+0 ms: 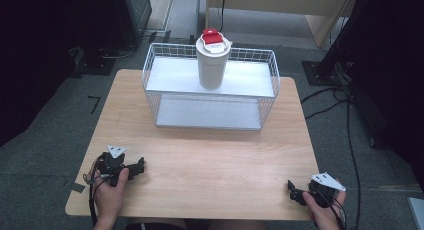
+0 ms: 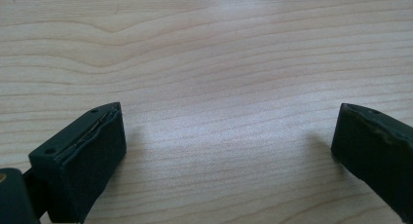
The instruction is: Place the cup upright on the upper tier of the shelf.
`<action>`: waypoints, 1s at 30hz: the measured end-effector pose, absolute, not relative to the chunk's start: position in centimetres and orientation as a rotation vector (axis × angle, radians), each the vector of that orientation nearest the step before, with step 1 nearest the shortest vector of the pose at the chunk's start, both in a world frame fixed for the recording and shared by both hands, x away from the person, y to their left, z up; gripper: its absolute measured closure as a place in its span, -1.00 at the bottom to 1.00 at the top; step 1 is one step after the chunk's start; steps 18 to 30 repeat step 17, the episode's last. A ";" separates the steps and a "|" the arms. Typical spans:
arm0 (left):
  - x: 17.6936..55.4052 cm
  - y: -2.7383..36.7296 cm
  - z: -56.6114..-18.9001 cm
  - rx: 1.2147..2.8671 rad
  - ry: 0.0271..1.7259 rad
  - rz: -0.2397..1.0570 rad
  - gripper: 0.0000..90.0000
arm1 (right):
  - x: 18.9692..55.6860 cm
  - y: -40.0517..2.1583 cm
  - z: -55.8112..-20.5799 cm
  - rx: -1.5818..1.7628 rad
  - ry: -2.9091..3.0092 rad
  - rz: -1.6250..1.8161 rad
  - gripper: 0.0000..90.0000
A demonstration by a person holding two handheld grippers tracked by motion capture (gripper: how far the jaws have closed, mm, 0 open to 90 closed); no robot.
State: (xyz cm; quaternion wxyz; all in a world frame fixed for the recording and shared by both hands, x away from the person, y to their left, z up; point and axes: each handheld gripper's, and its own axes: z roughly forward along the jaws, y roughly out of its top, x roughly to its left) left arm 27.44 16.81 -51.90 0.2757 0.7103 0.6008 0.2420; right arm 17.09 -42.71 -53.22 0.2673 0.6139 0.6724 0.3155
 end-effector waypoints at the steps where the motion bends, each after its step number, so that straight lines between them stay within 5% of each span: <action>1: 27.4 16.8 -51.9 1.909 1.614 0.650 -1.00 | 17.1 -42.7 -53.2 1.657 1.815 0.851 -1.00; 30: 27.4 16.8 -51.9 1.910 1.613 0.651 -1.00 | 17.3 -42.5 -53.1 1.673 1.805 0.834 -1.00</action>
